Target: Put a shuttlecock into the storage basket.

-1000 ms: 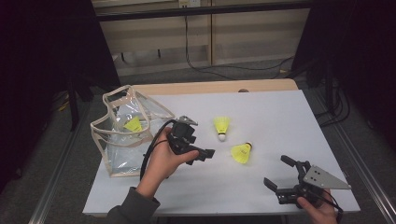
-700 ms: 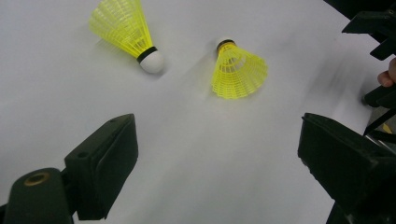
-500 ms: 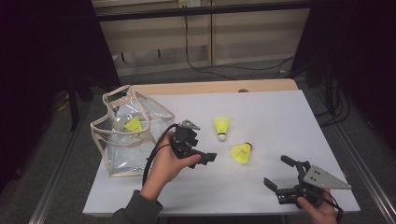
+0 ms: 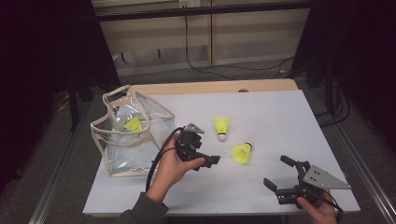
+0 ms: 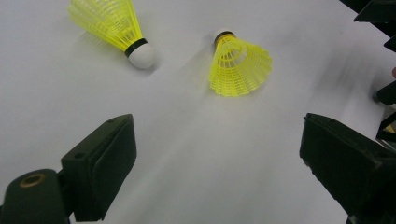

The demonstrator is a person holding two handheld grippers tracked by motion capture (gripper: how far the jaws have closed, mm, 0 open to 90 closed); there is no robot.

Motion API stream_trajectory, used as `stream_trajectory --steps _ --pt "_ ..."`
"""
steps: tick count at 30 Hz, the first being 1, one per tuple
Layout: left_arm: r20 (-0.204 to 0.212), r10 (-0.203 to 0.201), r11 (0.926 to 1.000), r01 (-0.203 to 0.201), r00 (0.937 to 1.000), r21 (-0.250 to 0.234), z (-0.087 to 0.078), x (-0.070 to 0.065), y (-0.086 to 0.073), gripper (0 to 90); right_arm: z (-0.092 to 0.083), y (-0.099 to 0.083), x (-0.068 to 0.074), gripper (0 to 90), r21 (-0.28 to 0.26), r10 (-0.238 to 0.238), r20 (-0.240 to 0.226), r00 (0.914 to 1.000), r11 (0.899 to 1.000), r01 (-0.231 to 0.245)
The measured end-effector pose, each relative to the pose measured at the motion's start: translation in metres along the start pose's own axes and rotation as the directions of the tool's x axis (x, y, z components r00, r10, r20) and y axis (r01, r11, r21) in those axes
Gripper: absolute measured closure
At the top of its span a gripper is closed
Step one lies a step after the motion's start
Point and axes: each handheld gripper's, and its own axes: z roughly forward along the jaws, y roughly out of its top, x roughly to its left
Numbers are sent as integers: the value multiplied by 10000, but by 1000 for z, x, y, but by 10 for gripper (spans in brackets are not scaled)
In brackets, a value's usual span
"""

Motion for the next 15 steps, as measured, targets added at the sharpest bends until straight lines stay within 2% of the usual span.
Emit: stream_trajectory --steps 5,13,15 --pt "-27 -86 9999 85 10000 -139 6 0 0 106 0 0 0 26 15 13 3 10000 10000 -13" --pt "-97 -213 9998 212 9997 -36 15 1 -1 86 0 0 -1 28 7 4 -10 10000 10000 -4" --pt "-117 -138 9999 138 9998 4 16 1 -1 80 0 0 -1 28 -3 4 -6 10000 10000 -4"
